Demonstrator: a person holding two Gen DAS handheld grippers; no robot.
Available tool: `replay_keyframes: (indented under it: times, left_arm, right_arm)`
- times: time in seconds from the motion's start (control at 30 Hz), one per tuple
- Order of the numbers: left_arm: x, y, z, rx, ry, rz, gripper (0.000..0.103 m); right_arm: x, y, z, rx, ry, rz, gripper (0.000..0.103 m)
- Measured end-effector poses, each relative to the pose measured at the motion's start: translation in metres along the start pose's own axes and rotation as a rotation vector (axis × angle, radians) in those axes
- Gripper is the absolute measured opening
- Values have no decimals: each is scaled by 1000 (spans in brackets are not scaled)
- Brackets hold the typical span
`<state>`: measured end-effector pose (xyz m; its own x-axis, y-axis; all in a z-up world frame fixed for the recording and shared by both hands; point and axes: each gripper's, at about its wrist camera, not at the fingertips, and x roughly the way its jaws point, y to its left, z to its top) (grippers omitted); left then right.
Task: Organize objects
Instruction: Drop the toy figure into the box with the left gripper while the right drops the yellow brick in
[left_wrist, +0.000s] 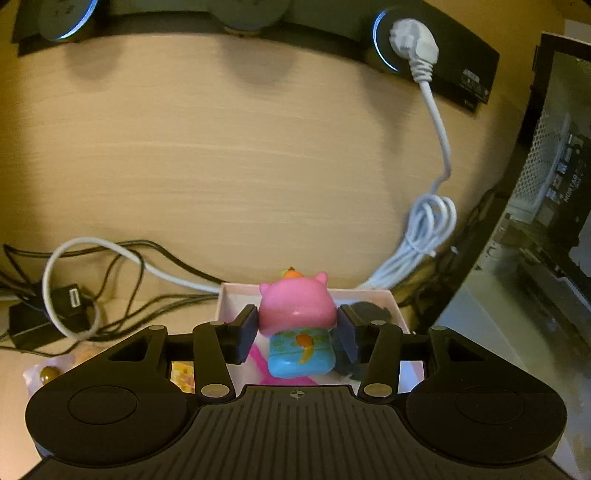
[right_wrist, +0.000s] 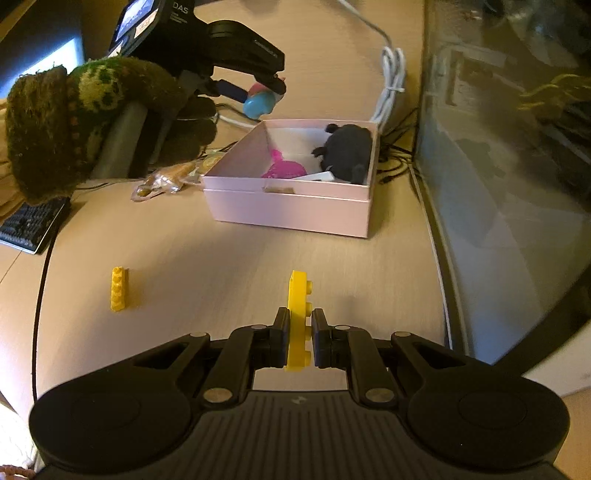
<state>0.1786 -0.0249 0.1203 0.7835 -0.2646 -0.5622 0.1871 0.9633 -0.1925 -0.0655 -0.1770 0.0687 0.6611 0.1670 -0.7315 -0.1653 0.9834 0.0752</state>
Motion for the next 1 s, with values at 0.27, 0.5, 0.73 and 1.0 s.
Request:
replay_keyframes:
  times: [0.27, 0.5, 0.73, 1.0]
  left_arm:
    - [-1, 4, -24, 98, 1, 9, 53]
    - [-2, 9, -46, 73, -7, 49, 53]
    - [-45, 16, -58, 36, 68, 128, 52]
    - [-92, 38, -74, -41, 144, 132, 52]
  right_arm:
    - [22, 14, -2, -61, 17, 65, 12]
    - [22, 15, -11, -52, -2, 59, 12]
    - [16, 7, 10, -44, -52, 56, 12]
    - [17, 4, 113, -39, -245, 12, 12]
